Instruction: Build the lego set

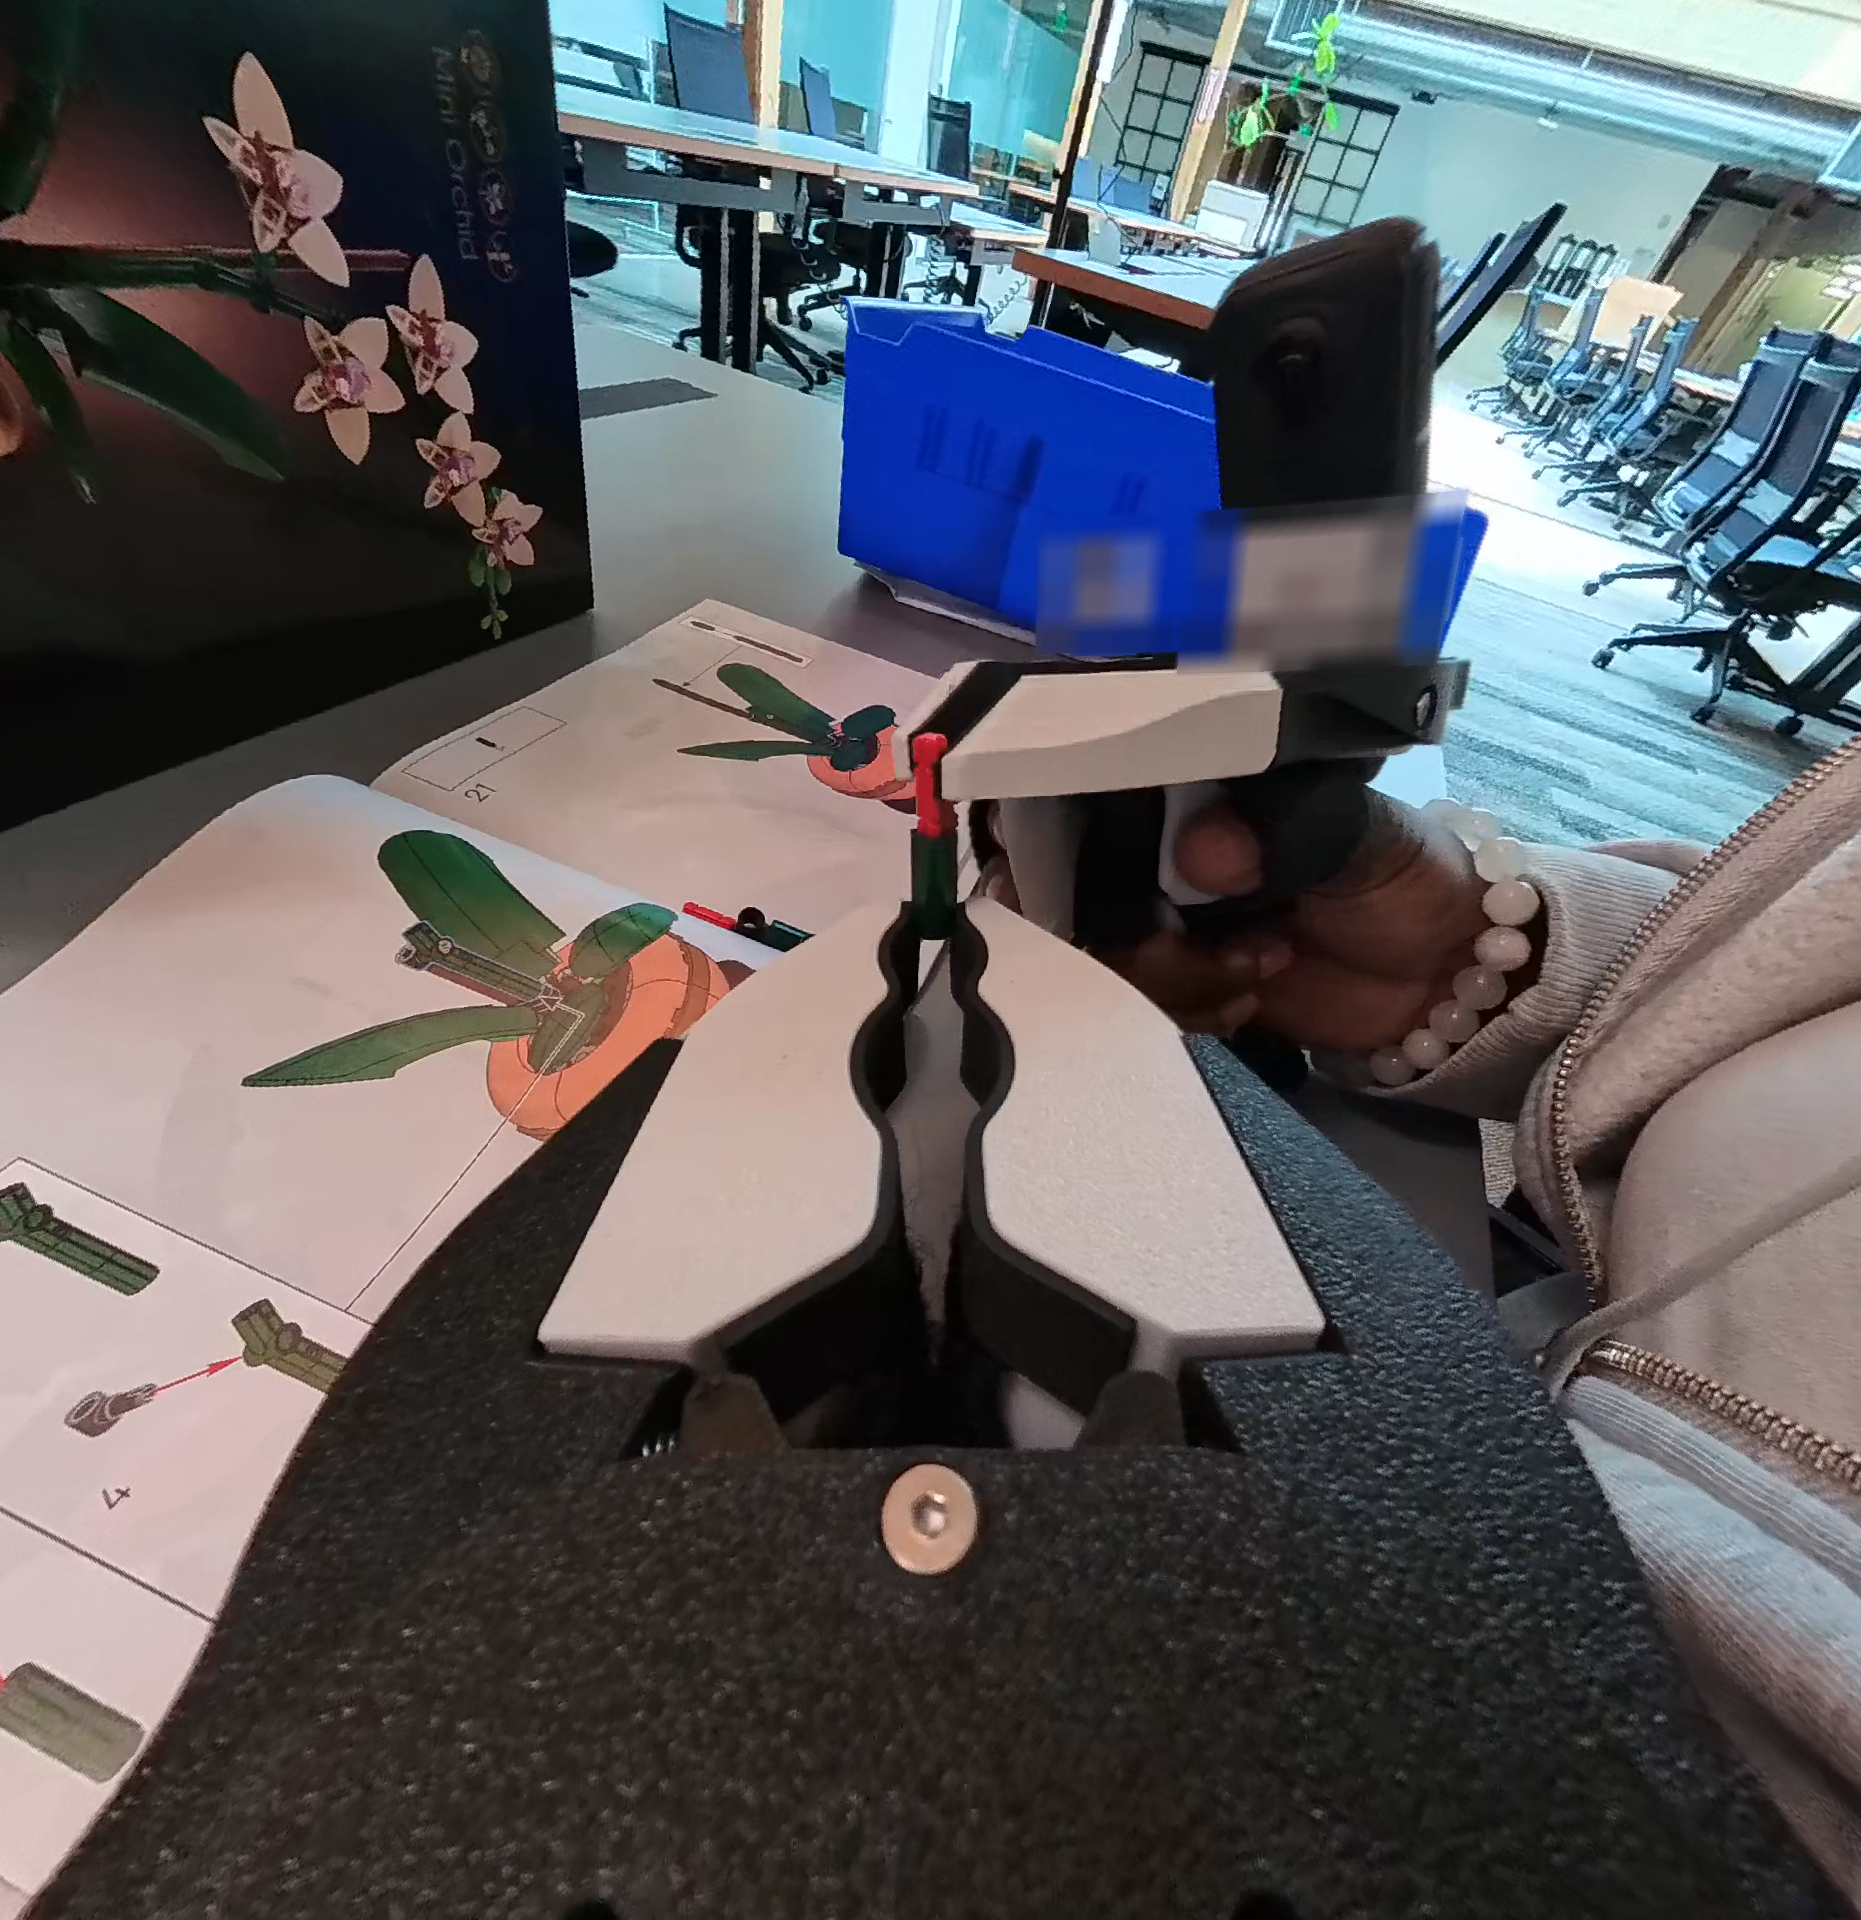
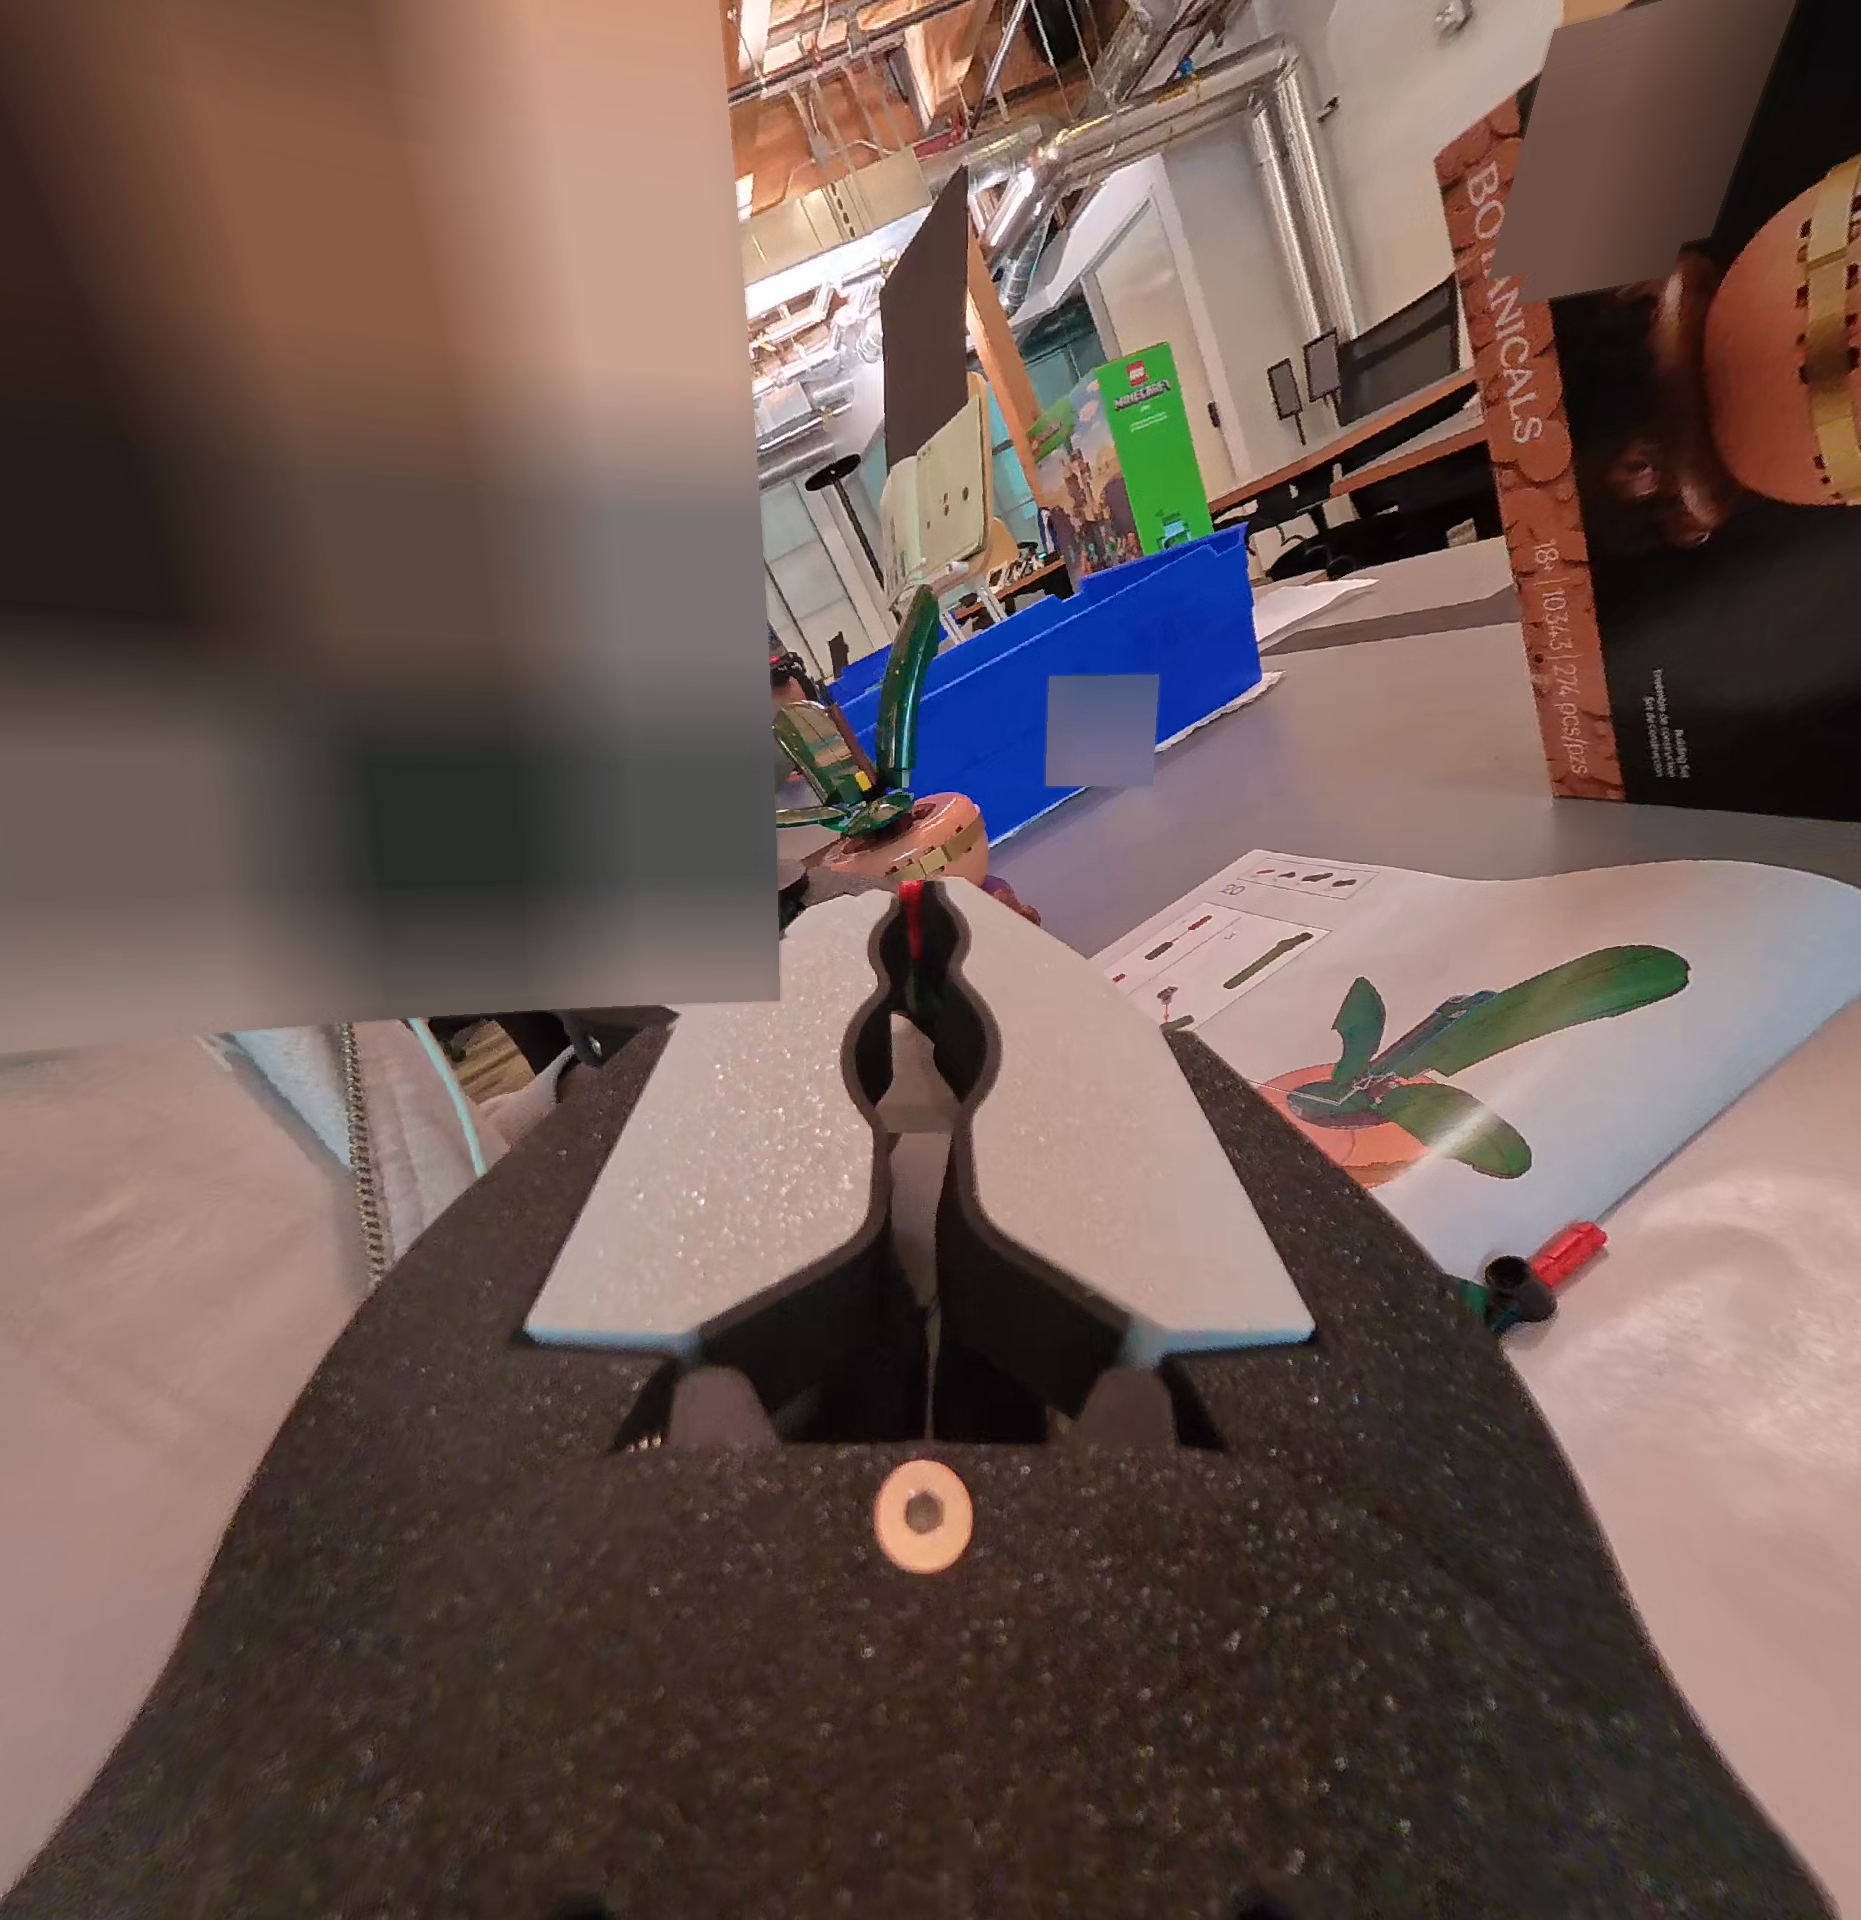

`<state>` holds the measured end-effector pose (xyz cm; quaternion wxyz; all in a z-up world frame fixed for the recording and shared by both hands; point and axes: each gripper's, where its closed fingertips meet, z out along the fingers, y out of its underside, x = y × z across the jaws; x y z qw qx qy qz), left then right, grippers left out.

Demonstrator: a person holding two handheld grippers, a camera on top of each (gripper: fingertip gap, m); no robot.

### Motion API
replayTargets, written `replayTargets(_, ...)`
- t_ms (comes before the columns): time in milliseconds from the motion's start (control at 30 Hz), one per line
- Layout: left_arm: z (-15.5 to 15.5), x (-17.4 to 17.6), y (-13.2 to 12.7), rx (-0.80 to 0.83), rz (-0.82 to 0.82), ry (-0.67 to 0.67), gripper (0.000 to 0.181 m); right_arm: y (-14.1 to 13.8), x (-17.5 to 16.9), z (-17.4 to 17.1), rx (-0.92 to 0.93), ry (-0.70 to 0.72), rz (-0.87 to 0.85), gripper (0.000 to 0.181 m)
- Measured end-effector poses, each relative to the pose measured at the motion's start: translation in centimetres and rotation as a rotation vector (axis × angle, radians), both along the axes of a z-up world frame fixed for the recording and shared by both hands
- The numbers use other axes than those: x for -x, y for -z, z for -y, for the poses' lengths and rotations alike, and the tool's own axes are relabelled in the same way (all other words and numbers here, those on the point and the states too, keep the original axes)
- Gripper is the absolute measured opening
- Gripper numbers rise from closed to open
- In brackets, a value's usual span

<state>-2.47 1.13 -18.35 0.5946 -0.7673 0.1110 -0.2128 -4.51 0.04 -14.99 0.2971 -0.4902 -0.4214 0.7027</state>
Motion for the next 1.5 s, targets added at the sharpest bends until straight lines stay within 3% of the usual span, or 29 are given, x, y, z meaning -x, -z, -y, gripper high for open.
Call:
replayTargets(533, 0.28, -0.03, -0.35, -0.037, -0.01, -0.004, 0.004, -0.18, 0.01, 0.4, 0.076, -0.011, -0.027, 0.002)
replayTargets(1500, 0.46, 0.16, -0.72, -0.047, 0.048, 0.012, 0.004, -0.21, 0.17, 0.53, -0.02, 0.062, -0.029, 0.002)
